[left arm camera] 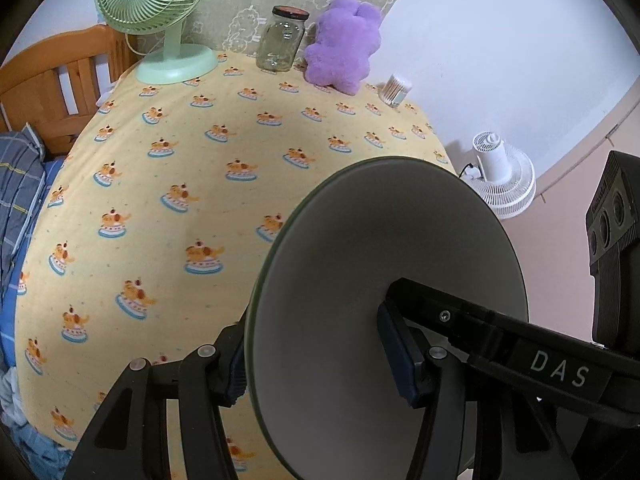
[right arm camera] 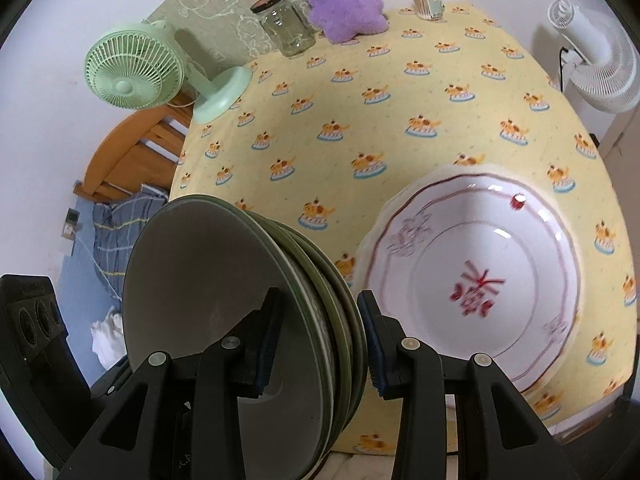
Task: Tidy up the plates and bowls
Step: 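Tilt the nested bowls with both tools and move them over the plate stack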
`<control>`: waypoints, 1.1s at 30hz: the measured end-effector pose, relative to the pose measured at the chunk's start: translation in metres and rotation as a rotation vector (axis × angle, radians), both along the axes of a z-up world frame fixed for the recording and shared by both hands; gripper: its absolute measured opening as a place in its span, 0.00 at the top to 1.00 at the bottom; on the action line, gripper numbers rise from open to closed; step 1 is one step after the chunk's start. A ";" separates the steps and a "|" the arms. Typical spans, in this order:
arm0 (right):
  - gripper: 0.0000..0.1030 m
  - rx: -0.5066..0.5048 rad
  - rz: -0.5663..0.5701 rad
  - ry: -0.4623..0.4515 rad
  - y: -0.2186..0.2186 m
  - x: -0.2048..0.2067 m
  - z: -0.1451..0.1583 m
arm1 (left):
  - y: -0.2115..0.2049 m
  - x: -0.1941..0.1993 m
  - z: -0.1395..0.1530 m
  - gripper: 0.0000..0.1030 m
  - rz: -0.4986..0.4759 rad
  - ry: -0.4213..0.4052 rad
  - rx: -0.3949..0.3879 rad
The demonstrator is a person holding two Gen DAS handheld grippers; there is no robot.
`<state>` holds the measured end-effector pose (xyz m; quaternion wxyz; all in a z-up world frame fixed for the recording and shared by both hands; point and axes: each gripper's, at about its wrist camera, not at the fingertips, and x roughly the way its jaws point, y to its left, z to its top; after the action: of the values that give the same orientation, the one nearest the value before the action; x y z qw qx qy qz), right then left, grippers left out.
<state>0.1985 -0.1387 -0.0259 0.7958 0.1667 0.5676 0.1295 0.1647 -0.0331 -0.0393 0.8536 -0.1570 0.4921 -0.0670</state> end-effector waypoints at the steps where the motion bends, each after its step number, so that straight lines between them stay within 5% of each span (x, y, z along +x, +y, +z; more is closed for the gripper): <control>1: 0.59 0.000 0.007 -0.001 -0.006 0.001 0.001 | -0.006 0.001 0.001 0.45 0.007 -0.001 0.000; 33: 0.59 -0.017 0.122 0.051 -0.115 0.030 -0.025 | -0.109 0.025 -0.031 0.45 0.131 0.049 -0.034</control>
<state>0.2285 -0.2532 -0.0504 0.7730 0.1284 0.5979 0.1688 0.1898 -0.1421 -0.0705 0.8410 -0.2048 0.5006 -0.0156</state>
